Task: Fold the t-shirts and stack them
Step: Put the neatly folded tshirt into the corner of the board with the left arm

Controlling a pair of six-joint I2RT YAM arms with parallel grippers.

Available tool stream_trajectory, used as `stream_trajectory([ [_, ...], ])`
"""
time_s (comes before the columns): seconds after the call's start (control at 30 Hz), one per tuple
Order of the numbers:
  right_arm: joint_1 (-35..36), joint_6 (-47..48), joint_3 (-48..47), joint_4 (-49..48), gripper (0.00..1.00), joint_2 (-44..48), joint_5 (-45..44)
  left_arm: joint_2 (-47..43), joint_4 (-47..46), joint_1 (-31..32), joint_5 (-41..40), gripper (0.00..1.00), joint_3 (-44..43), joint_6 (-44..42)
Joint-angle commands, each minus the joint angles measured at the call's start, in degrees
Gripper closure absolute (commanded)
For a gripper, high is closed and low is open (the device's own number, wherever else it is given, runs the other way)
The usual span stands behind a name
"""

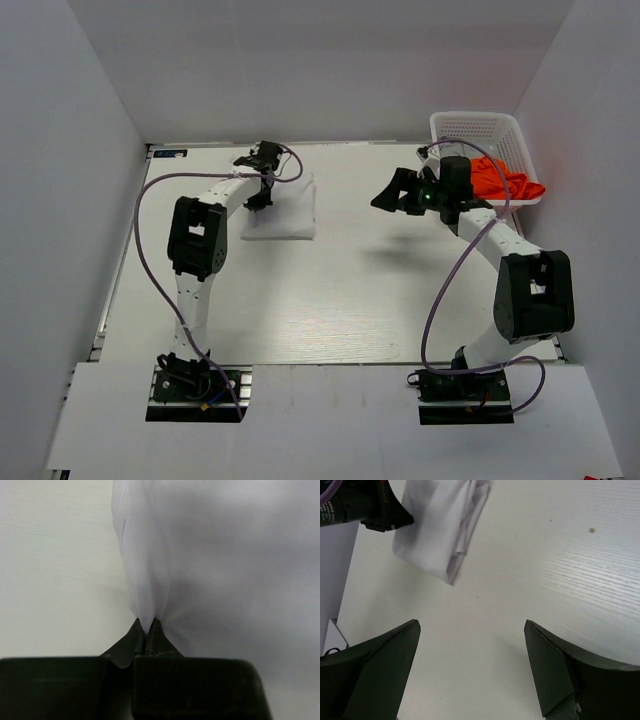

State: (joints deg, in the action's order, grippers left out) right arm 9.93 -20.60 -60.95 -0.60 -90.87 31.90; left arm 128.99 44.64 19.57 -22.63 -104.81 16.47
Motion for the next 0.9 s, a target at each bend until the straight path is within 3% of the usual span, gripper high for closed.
stream_trajectory([
  [0.0,-0.7,-0.1,-0.3,-5.0,0.10,-1.5,1.8,-3.0,-1.2,-4.2,-10.8,1.00,-2.8,-8.5],
  [0.1,-1.1,-0.7,-1.5,-6.5,0.10,-3.0,3.2,-0.9,-4.4,-6.7,-15.2,1.00,-5.0,-12.2],
  [0.37,-2.5,-2.2,-7.8,-7.1,0.10,-8.8,9.9,7.4,-6.8,-15.2,-17.0,1.00,-14.8,-21.2],
  [0.6,-4.0,-0.3,-4.9,-7.7,0.10,-8.0,5.5,11.1,-13.3,-21.0,-17.9,1.00,-17.6,-26.0],
  [0.87,-5.3,0.7,-5.1,-6.4,0.10,-9.5,4.4,14.7,-17.3,-22.9,-16.7,1.00,-21.7,-31.2],
])
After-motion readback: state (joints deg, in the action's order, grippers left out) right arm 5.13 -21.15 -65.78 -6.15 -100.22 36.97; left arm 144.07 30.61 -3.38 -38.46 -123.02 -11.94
